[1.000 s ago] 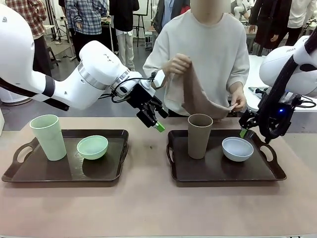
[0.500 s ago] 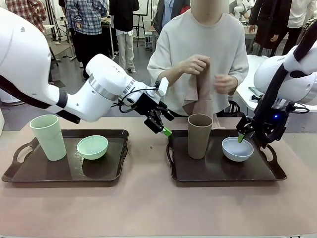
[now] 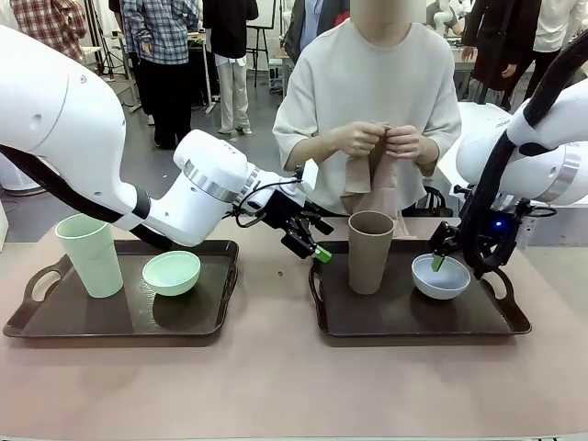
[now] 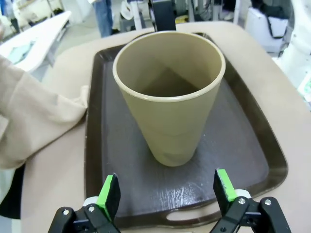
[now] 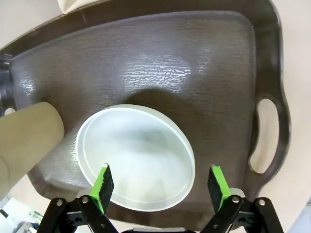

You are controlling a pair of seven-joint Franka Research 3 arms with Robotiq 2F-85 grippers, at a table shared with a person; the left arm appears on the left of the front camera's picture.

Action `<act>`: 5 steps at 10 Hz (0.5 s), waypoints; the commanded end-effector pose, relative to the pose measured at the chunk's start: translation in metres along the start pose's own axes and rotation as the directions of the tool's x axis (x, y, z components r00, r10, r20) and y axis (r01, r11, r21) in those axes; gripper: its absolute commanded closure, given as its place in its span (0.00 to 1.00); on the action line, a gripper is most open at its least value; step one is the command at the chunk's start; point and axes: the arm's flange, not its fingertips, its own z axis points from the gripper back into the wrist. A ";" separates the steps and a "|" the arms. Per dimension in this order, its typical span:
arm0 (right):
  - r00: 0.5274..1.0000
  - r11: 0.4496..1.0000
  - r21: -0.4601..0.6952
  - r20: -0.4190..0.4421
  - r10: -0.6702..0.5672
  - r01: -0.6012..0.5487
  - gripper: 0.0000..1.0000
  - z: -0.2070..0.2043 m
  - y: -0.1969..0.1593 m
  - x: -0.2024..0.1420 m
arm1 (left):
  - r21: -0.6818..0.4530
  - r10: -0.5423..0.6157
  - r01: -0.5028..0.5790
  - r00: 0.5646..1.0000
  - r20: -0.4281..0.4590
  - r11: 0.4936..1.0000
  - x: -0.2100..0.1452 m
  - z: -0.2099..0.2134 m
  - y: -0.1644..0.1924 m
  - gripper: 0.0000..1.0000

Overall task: Set up a tray with a mat and arrange the tableware.
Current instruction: Pick up the Picnic Bowl and Reusable plastic cup from the Handle tray in front of the human's position and hold them in the air.

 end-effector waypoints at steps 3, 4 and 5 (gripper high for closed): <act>1.000 0.999 -0.034 0.012 0.028 -0.028 0.00 -0.010 -0.005 0.008 | -0.007 0.058 -0.057 0.998 0.015 0.998 -0.003 -0.024 -0.005 0.00; 1.000 0.999 -0.037 0.019 0.025 -0.024 0.00 -0.009 -0.007 0.008 | 0.012 0.077 -0.078 0.997 0.024 0.997 -0.006 -0.032 -0.005 0.00; 0.999 0.999 -0.044 0.032 0.027 -0.026 0.00 -0.009 -0.008 0.008 | 0.026 0.088 -0.089 0.995 0.041 0.996 -0.009 -0.039 -0.005 0.00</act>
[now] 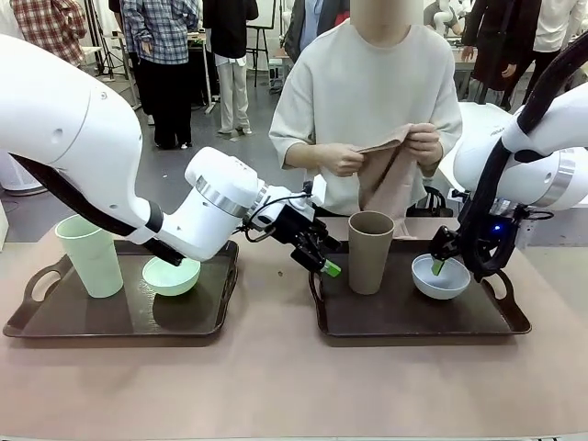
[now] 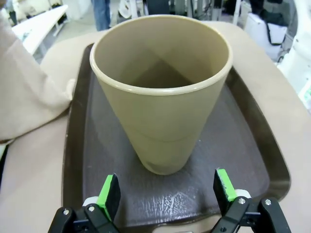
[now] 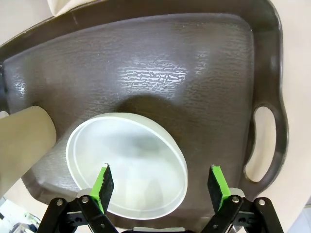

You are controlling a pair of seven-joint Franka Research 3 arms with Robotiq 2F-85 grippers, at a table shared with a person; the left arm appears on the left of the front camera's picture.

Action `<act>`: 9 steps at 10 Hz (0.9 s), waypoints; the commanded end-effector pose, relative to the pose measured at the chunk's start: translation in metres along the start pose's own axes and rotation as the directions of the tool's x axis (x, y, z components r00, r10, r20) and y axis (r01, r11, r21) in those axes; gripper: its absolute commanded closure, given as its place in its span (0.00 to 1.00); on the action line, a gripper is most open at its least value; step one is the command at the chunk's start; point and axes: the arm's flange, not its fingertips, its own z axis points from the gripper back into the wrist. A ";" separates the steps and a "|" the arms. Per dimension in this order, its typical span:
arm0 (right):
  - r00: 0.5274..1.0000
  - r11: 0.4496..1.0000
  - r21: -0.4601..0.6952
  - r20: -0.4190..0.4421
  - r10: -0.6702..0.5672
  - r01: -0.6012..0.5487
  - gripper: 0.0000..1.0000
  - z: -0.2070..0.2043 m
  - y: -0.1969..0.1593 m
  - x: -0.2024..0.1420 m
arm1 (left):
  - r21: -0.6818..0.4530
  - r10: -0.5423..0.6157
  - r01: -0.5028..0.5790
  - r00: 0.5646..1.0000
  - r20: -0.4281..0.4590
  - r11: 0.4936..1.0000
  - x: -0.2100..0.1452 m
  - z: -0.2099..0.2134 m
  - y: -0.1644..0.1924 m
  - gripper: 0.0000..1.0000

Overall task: Set up a tray with a mat and arrange the tableware.
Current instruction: Pick up the Picnic Bowl and Reusable plastic cup from the Handle tray in front of the human's position and hold them in the air.

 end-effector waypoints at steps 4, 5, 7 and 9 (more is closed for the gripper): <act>0.998 0.996 -0.084 0.065 0.013 -0.007 0.00 0.003 -0.006 0.003 | 0.089 0.003 -0.010 0.996 0.085 0.996 0.002 -0.016 0.002 0.00; 0.998 0.995 -0.095 0.065 0.007 -0.001 0.00 0.005 -0.008 0.003 | 0.086 0.003 -0.010 0.996 0.090 0.996 0.002 -0.020 0.002 0.00; 0.998 0.995 -0.101 0.058 0.006 0.000 0.00 0.006 -0.010 0.002 | 0.077 0.002 -0.010 0.995 0.098 0.997 0.003 -0.029 0.003 0.00; 0.999 0.995 -0.096 0.048 0.005 -0.001 0.00 0.008 -0.011 0.002 | 0.051 0.002 -0.006 0.996 0.093 0.999 0.005 -0.042 0.003 0.00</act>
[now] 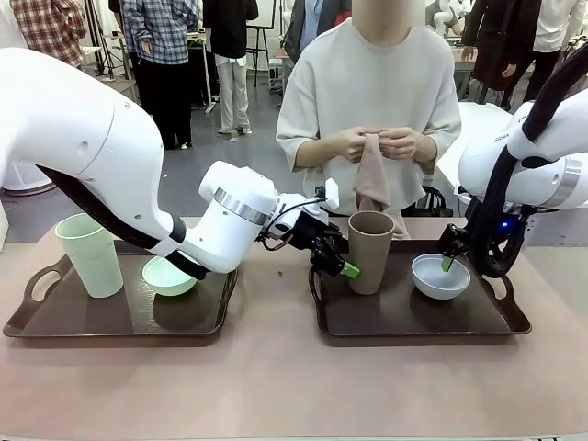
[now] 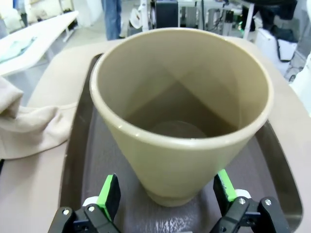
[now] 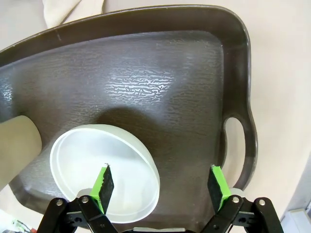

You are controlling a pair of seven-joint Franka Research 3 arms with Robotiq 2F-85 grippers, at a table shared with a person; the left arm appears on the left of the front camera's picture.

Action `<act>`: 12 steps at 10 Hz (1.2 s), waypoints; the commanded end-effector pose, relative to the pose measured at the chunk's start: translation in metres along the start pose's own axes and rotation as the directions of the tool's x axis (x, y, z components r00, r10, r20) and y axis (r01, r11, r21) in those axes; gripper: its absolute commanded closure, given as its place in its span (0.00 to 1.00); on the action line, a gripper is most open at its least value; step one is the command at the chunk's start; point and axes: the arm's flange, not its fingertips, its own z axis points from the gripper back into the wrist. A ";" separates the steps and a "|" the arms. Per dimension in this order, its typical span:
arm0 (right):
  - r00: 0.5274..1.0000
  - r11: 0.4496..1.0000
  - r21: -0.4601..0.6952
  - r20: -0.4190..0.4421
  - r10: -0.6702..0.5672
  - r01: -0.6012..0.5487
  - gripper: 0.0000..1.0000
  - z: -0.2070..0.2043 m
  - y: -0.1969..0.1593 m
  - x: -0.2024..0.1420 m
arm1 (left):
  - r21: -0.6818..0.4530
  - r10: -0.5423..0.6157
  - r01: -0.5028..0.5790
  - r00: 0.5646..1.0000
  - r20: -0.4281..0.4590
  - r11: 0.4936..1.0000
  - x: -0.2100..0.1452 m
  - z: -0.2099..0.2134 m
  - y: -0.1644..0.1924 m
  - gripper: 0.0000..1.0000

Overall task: Set up a tray with a mat and arrange the tableware.
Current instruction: Pick up the Picnic Bowl and Reusable plastic cup from the Handle tray in front of the human's position and hold them in the air.

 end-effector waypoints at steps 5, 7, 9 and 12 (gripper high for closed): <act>1.000 1.000 -0.015 -0.027 -0.011 0.010 0.00 -0.003 0.007 -0.005 | -0.027 -0.068 0.069 0.997 0.020 0.997 -0.001 -0.031 0.003 0.00; 0.999 1.000 -0.014 -0.036 -0.002 0.002 0.00 -0.005 0.014 -0.006 | -0.035 -0.068 0.069 0.997 0.021 0.997 -0.001 -0.037 0.005 0.00; 0.999 1.000 -0.014 -0.048 0.006 -0.007 0.00 -0.008 0.020 -0.004 | -0.051 -0.084 0.086 0.996 0.026 0.995 0.000 -0.043 0.005 0.00; 0.998 1.000 -0.014 -0.067 0.021 -0.022 0.93 -0.008 0.020 -0.004 | -0.059 -0.090 0.093 0.994 0.055 0.994 0.001 -0.040 0.004 1.00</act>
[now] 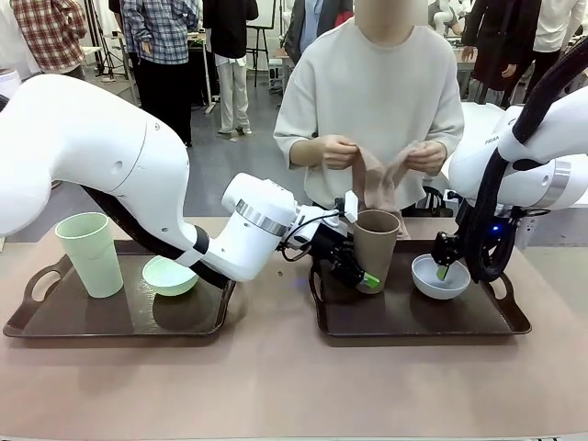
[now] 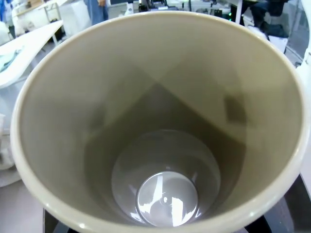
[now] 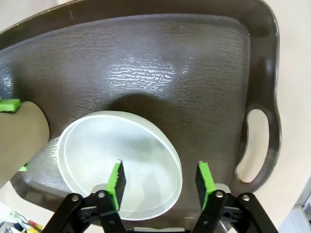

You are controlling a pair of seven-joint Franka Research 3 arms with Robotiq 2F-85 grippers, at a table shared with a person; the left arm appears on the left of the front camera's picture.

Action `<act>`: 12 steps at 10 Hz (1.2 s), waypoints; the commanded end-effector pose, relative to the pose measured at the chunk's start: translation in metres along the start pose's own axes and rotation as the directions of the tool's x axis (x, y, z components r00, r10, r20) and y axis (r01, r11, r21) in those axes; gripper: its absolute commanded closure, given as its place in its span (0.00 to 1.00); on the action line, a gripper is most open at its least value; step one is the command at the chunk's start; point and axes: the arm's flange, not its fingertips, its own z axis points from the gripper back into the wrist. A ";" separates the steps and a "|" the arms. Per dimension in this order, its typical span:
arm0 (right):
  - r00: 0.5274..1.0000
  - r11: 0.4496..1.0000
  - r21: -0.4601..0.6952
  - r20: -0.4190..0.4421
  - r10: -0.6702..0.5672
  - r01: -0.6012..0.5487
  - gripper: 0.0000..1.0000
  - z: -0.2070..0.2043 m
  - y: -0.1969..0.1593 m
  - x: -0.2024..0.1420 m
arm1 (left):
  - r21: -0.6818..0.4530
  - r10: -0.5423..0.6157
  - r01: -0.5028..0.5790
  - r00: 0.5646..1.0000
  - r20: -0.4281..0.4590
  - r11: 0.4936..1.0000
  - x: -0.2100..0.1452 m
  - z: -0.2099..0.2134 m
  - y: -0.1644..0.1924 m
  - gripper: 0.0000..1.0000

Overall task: Set up a tray with a mat and arrange the tableware.
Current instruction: Pick up the Picnic Bowl and Reusable plastic cup from the Handle tray in front of the human's position and hold them in the air.

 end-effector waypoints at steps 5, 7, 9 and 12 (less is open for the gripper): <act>1.000 0.999 -0.031 -0.012 -0.024 0.024 1.00 0.001 0.001 0.001 | 0.005 -0.004 0.004 1.000 0.010 1.000 0.001 0.011 -0.001 1.00; 1.000 0.999 -0.032 -0.010 -0.029 0.028 1.00 0.002 0.000 0.000 | 0.017 0.011 -0.011 1.000 0.005 1.000 0.004 0.014 -0.002 1.00; 0.999 0.999 0.015 -0.011 -0.045 0.045 1.00 0.022 0.000 -0.010 | 0.062 0.084 -0.084 0.996 -0.006 0.995 0.021 0.031 -0.011 1.00; 0.996 0.994 0.107 0.077 -0.038 0.030 1.00 0.094 -0.002 -0.044 | 0.126 0.082 -0.082 0.997 0.010 0.989 0.069 0.071 -0.035 1.00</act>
